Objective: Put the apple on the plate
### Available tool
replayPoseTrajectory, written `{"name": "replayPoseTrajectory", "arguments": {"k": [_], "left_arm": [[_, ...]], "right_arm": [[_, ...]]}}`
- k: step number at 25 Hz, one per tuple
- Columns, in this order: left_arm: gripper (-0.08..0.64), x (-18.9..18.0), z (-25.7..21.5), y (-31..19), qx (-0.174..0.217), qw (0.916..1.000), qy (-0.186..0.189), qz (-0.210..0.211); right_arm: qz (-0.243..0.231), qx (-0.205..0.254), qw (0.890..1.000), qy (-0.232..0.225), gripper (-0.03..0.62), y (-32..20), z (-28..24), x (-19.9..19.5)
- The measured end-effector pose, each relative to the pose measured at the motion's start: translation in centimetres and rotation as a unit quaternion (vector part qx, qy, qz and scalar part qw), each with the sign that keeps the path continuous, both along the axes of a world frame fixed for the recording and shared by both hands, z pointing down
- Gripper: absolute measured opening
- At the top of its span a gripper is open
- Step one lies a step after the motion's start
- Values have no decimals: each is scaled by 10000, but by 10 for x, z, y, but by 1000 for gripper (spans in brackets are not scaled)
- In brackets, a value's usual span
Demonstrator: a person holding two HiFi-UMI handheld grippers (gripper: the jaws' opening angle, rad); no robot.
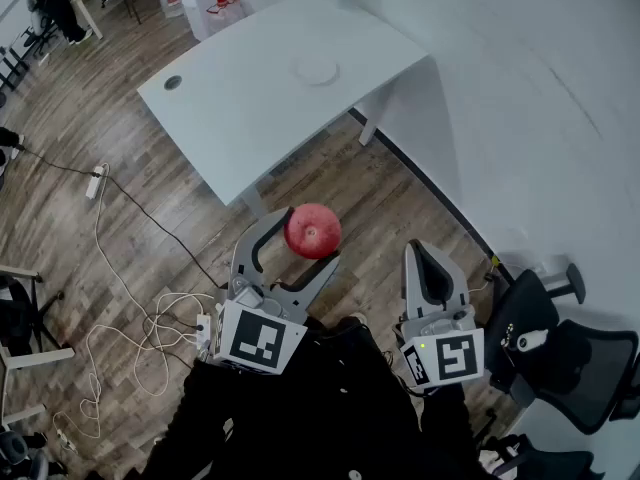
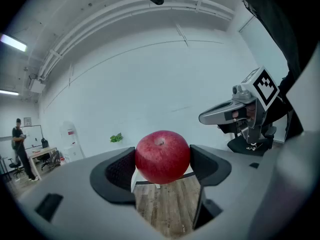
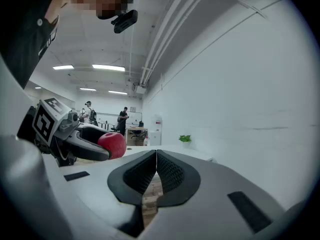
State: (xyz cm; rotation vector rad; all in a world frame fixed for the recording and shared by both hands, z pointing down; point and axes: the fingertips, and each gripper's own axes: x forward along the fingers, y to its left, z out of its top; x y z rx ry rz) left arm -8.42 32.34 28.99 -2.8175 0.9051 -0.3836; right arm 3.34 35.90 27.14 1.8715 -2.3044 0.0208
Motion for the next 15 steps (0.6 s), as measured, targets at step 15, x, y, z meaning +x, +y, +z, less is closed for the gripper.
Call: {"name": "replayPoseTrajectory", "arguments": {"k": [15], "left_arm": [[354, -8, -1, -4, -190, 9996, 177, -110]], "right_arm": [[130, 95, 9997, -197, 41, 1, -2, 3]]}}
